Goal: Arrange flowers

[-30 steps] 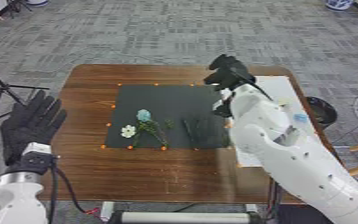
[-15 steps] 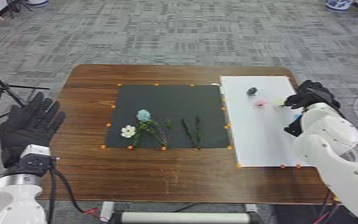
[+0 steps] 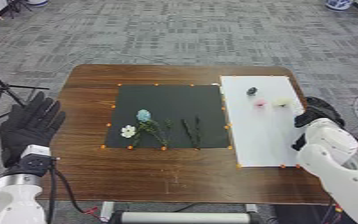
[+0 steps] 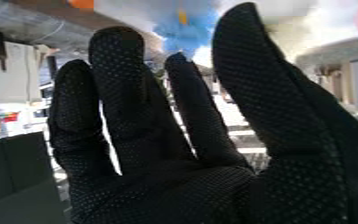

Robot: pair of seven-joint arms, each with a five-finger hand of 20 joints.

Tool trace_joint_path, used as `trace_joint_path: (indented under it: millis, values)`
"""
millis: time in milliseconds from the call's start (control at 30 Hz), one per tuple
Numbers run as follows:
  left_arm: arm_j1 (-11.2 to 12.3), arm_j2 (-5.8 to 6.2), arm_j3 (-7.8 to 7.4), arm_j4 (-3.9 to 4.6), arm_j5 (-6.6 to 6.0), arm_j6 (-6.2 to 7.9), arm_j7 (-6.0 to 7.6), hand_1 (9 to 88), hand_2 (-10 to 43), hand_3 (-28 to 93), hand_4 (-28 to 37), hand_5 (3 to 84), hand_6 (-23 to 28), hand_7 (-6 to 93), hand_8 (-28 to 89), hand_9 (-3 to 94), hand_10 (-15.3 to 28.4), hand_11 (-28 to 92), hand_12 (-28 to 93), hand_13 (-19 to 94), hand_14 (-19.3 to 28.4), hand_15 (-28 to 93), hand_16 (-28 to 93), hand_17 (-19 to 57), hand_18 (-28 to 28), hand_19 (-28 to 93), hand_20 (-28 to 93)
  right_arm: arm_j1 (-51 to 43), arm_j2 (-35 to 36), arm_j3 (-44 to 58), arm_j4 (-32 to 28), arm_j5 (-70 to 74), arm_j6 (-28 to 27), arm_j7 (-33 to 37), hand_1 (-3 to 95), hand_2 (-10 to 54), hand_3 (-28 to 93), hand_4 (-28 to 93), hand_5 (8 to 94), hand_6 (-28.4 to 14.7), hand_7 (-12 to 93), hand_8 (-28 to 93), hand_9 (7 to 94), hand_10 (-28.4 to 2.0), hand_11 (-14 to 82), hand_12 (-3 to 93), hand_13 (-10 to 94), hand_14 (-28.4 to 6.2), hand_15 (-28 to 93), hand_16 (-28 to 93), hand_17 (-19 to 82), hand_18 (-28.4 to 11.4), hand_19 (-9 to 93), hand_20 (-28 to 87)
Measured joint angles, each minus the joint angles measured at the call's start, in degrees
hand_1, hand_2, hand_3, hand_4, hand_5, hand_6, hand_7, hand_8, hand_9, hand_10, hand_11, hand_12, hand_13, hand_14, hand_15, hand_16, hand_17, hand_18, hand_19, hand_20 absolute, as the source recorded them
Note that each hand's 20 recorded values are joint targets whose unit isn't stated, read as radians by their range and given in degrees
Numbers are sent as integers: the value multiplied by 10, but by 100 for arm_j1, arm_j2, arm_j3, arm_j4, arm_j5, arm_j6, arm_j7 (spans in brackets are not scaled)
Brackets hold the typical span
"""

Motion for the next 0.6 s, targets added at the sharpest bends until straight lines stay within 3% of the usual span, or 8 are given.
trace_joint_path:
  millis: [233,433,600]
  values:
    - [-10,0,25,3,0,-15,-22,262,189,698,-283,406,93,79,-74,307,153,184,94,234,139,204,-31,-77,134,319,96,-91,-27,-258,335,-362,966,29,553,-95,689,-283,636,-19,167,-114,606,-121,149,140,671,-62,569,360,355,-222,807,319]
    - [-7,0,25,2,-1,-8,-19,261,191,698,-283,406,94,81,-75,307,155,188,94,231,142,207,-29,-77,133,318,97,-114,-17,-441,432,-769,1418,23,587,-95,649,-282,702,-15,233,-3,677,-103,156,156,703,-60,563,363,369,-219,810,331]
    - [-9,0,43,2,-3,-7,-17,261,192,698,-283,406,95,80,-75,306,156,189,93,231,143,211,-29,-78,133,319,98,-34,-7,-685,548,-944,1845,10,604,-95,661,-281,748,-4,300,28,750,-86,82,249,727,-55,560,370,376,-213,803,334]
